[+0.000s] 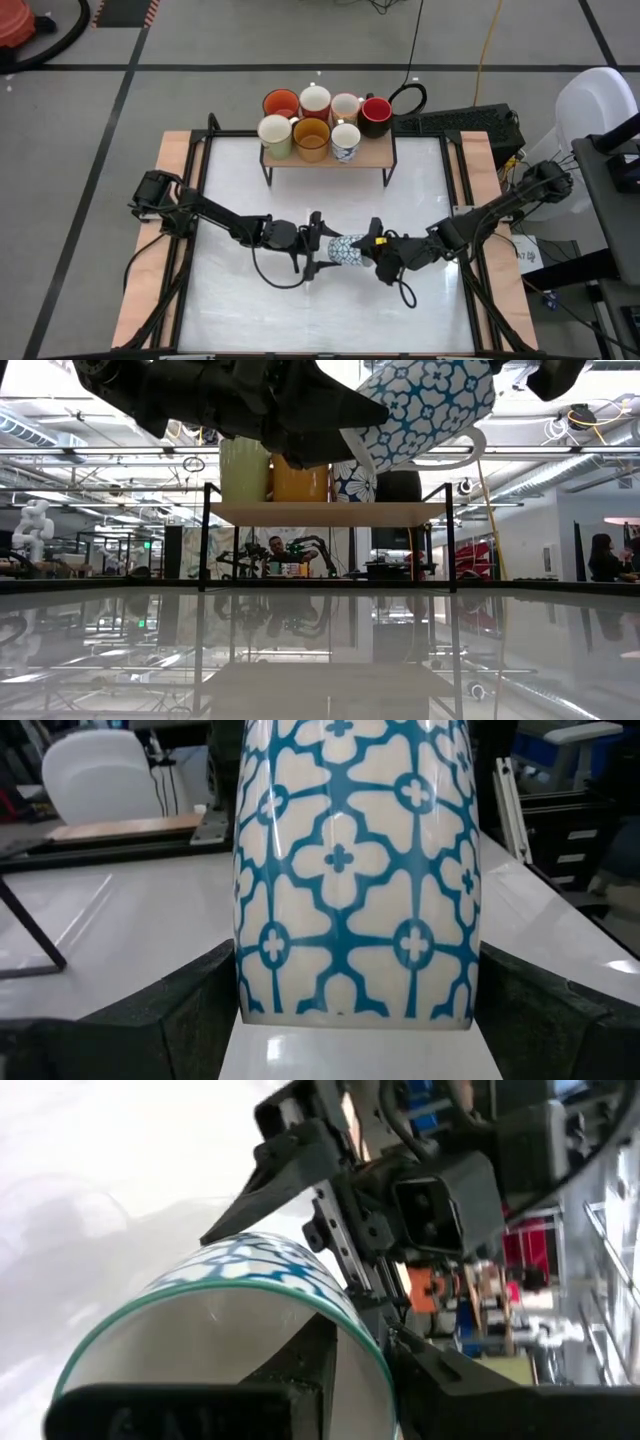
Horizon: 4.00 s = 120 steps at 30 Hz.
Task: Place coffee mugs
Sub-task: Put the light blue patterned mug on the shelf
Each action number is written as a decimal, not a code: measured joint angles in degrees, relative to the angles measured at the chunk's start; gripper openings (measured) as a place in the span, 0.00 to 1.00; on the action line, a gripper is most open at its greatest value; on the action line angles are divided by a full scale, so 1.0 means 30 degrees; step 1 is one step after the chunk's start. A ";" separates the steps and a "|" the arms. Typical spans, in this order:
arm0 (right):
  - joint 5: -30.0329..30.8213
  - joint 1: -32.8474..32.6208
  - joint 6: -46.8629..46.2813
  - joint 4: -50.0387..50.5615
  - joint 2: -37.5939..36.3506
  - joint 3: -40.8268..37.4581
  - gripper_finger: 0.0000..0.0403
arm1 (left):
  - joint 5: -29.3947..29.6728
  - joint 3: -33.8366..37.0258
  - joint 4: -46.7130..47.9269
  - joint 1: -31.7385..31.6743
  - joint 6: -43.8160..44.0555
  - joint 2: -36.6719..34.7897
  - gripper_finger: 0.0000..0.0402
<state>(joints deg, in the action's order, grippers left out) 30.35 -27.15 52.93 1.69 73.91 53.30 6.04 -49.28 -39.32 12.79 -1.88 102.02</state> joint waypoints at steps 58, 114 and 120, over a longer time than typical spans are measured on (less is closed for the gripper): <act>1.6887 -0.6618 -0.0410 -1.2305 -0.0139 -0.0023 0.63 | 0.3065 -0.0022 0.0649 0.0139 -0.2195 -0.0072 0.18; 1.8308 -0.6108 -0.1282 -1.3573 -0.0161 -0.2062 0.63 | 1.5008 -0.0015 0.8066 0.5134 1.2970 0.2550 0.78; 1.8301 -0.6108 -0.1228 -1.3566 -0.0161 -0.2062 0.63 | 1.5015 -0.0015 0.7620 0.5153 1.2168 0.2544 0.45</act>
<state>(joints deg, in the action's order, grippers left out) 85.25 -45.47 49.24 -39.00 73.43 47.11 51.09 -49.32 -16.46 28.25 34.62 109.65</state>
